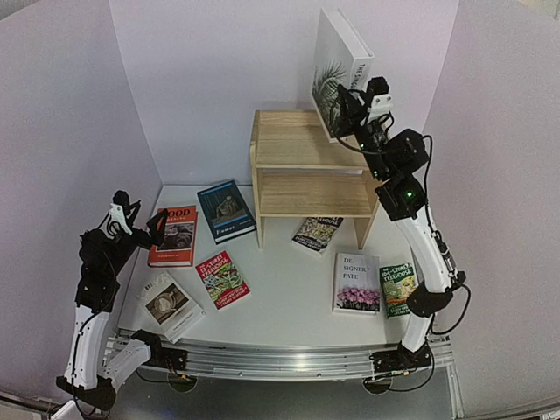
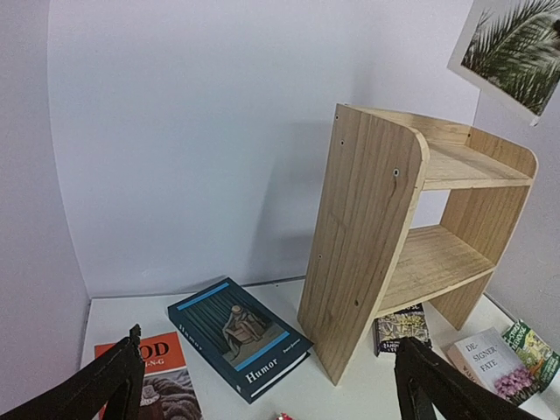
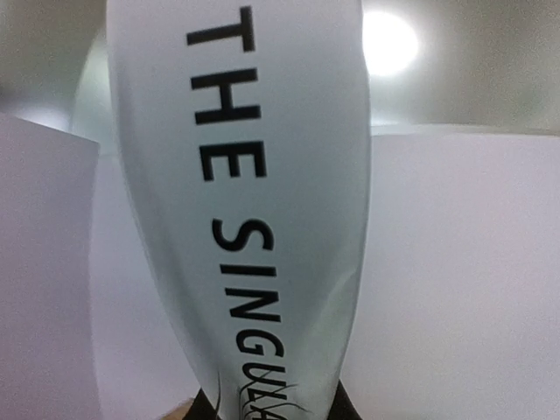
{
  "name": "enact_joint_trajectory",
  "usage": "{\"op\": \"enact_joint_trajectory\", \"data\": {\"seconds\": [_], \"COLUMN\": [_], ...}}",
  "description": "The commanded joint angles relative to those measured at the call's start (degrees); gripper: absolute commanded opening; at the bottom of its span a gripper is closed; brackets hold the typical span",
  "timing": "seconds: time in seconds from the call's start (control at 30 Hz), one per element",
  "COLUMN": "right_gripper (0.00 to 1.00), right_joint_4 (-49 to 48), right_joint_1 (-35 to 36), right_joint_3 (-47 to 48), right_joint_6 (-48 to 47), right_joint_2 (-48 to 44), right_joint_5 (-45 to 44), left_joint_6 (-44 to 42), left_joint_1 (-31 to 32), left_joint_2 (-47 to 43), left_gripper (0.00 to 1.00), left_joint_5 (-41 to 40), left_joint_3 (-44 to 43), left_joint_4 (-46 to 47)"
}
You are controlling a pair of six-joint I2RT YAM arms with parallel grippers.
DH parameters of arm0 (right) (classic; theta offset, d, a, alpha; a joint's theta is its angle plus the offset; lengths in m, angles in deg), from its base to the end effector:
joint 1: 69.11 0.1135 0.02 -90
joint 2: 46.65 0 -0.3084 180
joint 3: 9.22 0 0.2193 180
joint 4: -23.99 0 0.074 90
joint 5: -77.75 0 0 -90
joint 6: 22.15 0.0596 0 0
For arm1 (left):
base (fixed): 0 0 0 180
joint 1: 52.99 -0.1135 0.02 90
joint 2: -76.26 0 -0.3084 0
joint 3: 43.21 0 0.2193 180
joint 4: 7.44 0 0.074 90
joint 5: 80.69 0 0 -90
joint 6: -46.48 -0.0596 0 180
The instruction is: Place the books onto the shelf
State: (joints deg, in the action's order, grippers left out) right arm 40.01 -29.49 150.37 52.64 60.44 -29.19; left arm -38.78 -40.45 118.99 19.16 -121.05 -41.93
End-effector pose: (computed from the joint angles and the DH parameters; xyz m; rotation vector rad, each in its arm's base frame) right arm 0.2803 0.2095 0.6602 -0.1842 0.9510 0.2543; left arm 0.1008 -0.0329 0.4503 0.2426 1.5532 -0.3713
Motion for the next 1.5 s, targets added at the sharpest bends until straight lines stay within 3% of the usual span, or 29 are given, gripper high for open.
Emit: {"op": "enact_joint_trajectory", "data": {"seconds": [0.0, 0.13, 0.43, 0.63, 0.93, 1.1, 1.47], "right_gripper": [0.06, 0.06, 0.06, 0.05, 0.04, 0.03, 0.07], "right_joint_4": [-0.1, -0.1, 5.0, 10.3, 12.5, 12.5, 10.0], "right_joint_1": [-7.7, -13.2, -18.9, -19.5, -19.4, -19.5, -19.5], "right_joint_3": [-6.3, -12.1, -15.0, -16.5, -24.2, -24.5, -15.4], "right_joint_6": [-2.5, 2.2, 4.5, 9.2, 9.1, 6.0, 1.9], "right_joint_2": [-3.7, -5.9, -7.0, -11.4, -18.3, -16.5, -5.5], "right_joint_5": [-6.5, -5.4, -5.7, 1.5, -1.0, -4.8, -7.3], "left_joint_6": [1.4, 1.4, 1.0, 0.6, 1.1, 1.2, 2.0], "left_joint_1": [-0.1, -0.1, -0.1, -0.1, -0.1, -0.1, -0.1], "left_joint_2": [-0.5, -0.8, -1.5, -2.0, -0.5, 0.5, 0.0], "left_gripper": [1.0, 1.0, 1.0, 1.0, 1.0, 1.0, 1.0], "left_joint_5": [1.6, 1.4, 1.9, 1.2, 2.3, 3.0, 2.7], "left_joint_3": [1.2, 1.7, 2.0, 2.5, 2.7, 2.5, 2.3], "left_joint_4": [0.1, 0.6, 0.8, 0.3, 1.3, 2.4, 2.1]}}
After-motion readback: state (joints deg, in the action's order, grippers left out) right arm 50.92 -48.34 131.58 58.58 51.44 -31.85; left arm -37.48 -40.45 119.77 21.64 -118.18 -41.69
